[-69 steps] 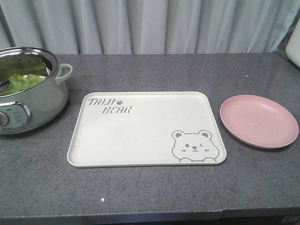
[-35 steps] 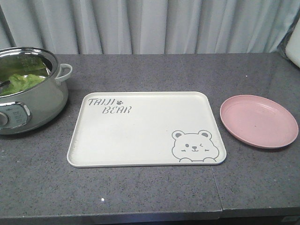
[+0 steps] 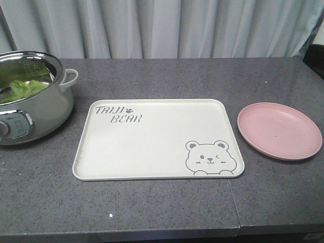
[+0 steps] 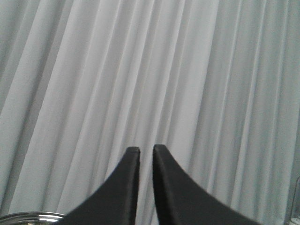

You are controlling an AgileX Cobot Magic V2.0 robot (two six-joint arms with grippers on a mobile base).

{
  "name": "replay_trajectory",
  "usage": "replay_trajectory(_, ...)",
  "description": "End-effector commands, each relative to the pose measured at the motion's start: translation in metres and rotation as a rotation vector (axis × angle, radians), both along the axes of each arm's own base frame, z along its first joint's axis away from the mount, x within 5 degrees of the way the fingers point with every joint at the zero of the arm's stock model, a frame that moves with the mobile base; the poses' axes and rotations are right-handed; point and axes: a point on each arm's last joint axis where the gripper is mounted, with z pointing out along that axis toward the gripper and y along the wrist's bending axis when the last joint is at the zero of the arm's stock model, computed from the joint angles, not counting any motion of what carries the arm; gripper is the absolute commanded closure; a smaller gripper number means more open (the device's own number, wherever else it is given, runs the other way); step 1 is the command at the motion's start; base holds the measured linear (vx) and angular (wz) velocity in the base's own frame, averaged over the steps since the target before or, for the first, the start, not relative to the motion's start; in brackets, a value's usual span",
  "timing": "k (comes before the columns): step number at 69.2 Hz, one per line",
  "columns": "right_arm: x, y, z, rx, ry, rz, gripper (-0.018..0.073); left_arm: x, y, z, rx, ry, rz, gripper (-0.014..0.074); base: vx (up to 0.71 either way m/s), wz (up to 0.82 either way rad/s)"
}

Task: Transfer vegetables to tray and serve
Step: 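Reach the left gripper into the pot and grasp a lettuce leaf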

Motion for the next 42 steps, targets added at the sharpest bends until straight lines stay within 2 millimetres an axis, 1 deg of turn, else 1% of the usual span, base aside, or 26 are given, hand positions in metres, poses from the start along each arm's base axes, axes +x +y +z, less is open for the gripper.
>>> replay_trajectory(1,-0.002,-0.003,0.016,0.054,-0.074,-0.037,-0.0029,0.000,0.000,0.010,-0.033,-0.020,-0.019,0.0364,0.00,0.00)
replay_trajectory(4,-0.002,-0.003,0.017,0.057,-0.073,-0.037,-0.0047,0.001,-0.001,0.008,-0.054,0.003,-0.034,0.0280,0.00,0.00)
replay_trajectory(7,-0.002,-0.003,0.017,0.057,-0.073,-0.037,-0.0046,0.002,-0.001,0.007,-0.079,0.019,-0.051,0.0207,0.00,0.00)
replay_trajectory(10,-0.002,-0.003,0.017,0.059,-0.074,-0.036,-0.0040,0.002,-0.002,0.007,-0.140,0.028,-0.088,0.0134,0.00,0.00)
replay_trajectory(16,-0.002,-0.003,0.017,0.059,-0.073,-0.034,-0.0020,0.002,-0.002,0.009,-0.178,0.013,-0.109,0.0048,0.00,0.00)
replay_trajectory(19,-0.002,-0.003,0.017,0.059,-0.073,-0.034,-0.0011,0.003,-0.002,0.009,-0.179,0.012,-0.109,0.0033,0.00,0.00)
replay_trajectory(23,-0.002,-0.003,0.016,0.058,-0.072,-0.033,0.0000,0.006,-0.002,0.011,-0.168,0.013,-0.100,0.0036,0.00,0.00)
replay_trajectory(29,-0.002,-0.003,0.016,0.061,-0.071,-0.033,0.0010,0.021,-0.003,0.019,-0.156,0.056,-0.090,0.0045,0.00,0.00)
replay_trajectory(35,-0.002,-0.003,0.016,0.061,-0.071,-0.032,0.0010,0.048,-0.005,0.042,-0.101,0.121,-0.060,0.0055,0.00,0.00)
replay_trajectory(42,-0.002,-0.002,0.016,0.060,-0.069,-0.030,0.0010,0.093,-0.008,0.076,0.020,0.236,-0.002,0.0061,0.00,0.00)
